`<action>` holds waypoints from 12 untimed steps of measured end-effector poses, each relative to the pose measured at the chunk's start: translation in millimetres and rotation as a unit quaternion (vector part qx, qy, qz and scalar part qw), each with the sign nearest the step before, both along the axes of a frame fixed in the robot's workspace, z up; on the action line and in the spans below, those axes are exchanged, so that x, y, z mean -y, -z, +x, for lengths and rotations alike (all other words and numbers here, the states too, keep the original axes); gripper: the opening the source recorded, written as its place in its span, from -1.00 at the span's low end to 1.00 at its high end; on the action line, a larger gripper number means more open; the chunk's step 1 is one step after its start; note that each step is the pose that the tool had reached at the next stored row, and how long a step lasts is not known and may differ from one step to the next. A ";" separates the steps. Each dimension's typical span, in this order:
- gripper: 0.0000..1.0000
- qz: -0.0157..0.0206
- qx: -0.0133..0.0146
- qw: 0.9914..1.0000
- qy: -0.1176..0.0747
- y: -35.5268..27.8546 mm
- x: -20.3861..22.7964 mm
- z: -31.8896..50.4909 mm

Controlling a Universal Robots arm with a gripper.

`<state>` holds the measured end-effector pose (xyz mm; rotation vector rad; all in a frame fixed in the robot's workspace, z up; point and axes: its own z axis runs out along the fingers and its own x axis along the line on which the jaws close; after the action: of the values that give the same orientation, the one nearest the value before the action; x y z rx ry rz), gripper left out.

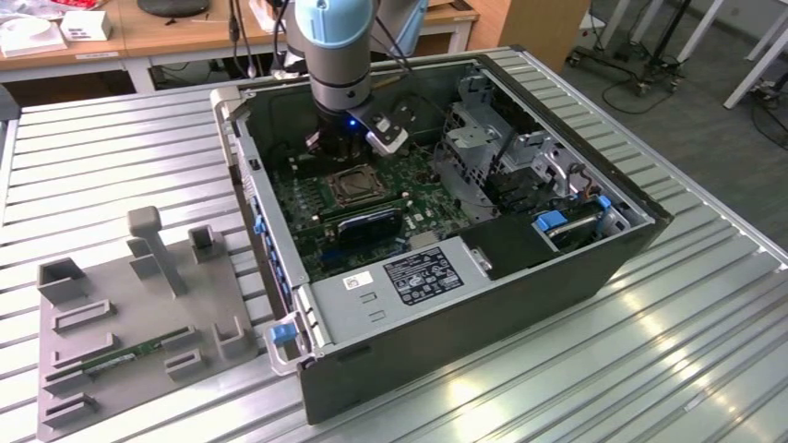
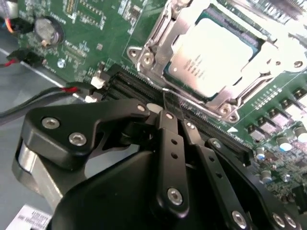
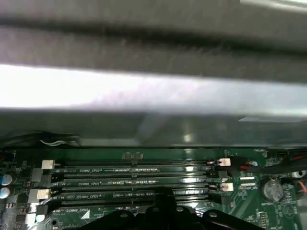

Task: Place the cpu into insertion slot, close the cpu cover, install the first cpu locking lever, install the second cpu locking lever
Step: 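Install the first cpu locking lever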

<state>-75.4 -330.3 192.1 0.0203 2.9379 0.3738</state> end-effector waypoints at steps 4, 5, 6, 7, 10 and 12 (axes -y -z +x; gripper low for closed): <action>-0.79 -0.001 0.000 1.000 0.000 -9.0 0.2 -0.1; -0.79 -0.001 0.000 1.000 0.000 -10.8 0.2 -0.1; -0.79 -0.001 0.000 1.000 0.000 -12.2 0.2 -0.1; -0.79 -0.001 0.000 1.000 0.000 -12.6 0.2 -0.1; -0.79 0.000 0.000 1.000 0.000 -12.6 0.2 -0.1; -0.79 0.000 0.000 1.000 0.000 -12.6 0.2 -0.2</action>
<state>-75.5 -330.5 204.7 0.0204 2.9387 0.3735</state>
